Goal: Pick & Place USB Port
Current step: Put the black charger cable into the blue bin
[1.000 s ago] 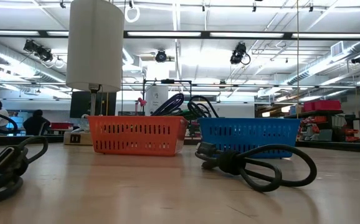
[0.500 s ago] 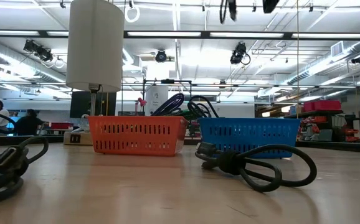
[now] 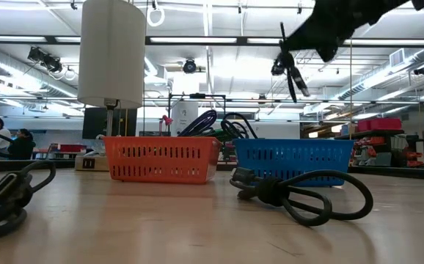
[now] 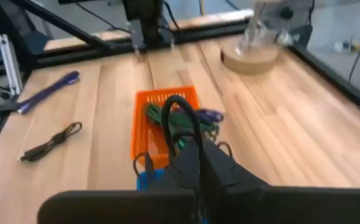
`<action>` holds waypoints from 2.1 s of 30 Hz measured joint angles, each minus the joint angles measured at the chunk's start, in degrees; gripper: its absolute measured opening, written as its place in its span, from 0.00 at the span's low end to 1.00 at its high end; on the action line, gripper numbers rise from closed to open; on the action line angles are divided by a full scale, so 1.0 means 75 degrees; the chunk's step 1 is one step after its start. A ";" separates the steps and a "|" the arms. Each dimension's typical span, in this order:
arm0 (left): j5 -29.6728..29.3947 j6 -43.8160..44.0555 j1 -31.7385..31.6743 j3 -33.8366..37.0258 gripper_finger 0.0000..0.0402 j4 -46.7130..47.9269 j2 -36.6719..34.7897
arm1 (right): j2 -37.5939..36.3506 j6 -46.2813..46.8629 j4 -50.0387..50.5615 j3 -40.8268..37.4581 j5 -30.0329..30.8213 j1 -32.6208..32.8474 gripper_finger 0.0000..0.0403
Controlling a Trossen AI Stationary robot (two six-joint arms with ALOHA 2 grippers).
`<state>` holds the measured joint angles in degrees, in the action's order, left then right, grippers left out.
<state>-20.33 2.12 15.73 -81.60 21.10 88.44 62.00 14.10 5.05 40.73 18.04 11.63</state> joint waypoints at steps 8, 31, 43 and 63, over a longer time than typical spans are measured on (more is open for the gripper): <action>0.0003 0.0034 0.0003 0.0000 0.31 0.0038 0.0000 | 0.0594 0.0320 0.0445 -0.0003 -0.0542 -0.0299 0.00; 0.0002 0.0040 -0.0003 -0.0003 0.31 0.0166 0.0000 | 0.1606 0.1408 0.0887 -0.0006 -0.1672 -0.1147 0.09; 0.0002 0.0040 -0.0001 -0.0003 0.31 0.0222 0.0000 | 0.1606 0.1373 0.0780 -0.0006 -0.1796 -0.1144 0.38; -0.0080 0.0034 -0.0023 -0.0003 0.31 0.0322 0.0000 | 0.3151 0.5058 -0.1414 -0.0006 -0.1215 0.2251 0.42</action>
<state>-20.93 2.37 15.55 -81.62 23.52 88.44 85.63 52.04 -5.55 40.69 8.93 28.51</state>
